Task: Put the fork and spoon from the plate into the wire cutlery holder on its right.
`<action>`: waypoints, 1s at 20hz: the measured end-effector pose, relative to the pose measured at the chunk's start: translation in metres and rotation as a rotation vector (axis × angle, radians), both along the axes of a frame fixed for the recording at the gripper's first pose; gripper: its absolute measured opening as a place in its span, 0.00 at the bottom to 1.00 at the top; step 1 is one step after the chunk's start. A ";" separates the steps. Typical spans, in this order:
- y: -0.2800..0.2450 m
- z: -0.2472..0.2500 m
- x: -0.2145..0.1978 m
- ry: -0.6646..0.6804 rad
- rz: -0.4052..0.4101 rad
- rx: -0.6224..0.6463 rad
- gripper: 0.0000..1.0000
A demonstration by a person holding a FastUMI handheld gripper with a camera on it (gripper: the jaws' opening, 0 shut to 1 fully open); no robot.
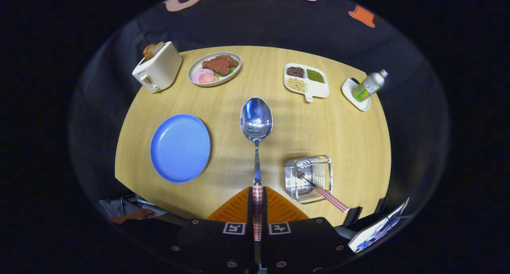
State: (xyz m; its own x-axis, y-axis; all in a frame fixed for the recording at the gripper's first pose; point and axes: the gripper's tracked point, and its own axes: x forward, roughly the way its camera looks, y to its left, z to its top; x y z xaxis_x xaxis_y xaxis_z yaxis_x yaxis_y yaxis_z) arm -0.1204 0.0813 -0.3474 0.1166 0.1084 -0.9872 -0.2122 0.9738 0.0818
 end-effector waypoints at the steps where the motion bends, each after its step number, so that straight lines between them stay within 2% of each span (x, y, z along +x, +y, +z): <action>1: -0.012 0.002 -0.003 0.014 -0.002 -0.007 0.07; 5: -0.048 -0.003 -0.021 0.114 0.036 -0.040 0.07; 11: -0.091 -0.023 -0.033 0.260 0.219 -0.150 0.07; 13: -0.096 -0.027 -0.043 0.335 0.268 -0.153 0.07; 20: -0.107 -0.040 -0.047 0.587 0.341 -0.140 0.07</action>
State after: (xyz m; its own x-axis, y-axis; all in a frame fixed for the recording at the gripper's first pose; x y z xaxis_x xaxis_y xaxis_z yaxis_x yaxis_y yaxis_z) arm -0.1673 -0.0254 -0.3879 -0.4594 -0.0888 -0.8838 -0.4671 0.8705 0.1554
